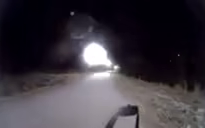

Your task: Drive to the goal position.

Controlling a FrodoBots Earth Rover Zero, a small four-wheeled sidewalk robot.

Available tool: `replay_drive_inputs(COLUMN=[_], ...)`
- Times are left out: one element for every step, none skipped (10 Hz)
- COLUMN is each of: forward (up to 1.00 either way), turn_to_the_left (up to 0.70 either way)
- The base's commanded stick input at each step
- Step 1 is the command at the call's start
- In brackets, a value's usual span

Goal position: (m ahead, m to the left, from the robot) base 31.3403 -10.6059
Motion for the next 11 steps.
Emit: replay_drive_inputs(forward=[1.00, 1.00, 1.00, 1.00, 1.00, 1.00, 1.00, 1.00, 1.00, 1.00, 1.00], turn_to_the_left=[0.02, 0.12, 0.28, 0.36, 0.23, 0.03, 0.00, 0.00, 0.00, 0.00, 0.00])
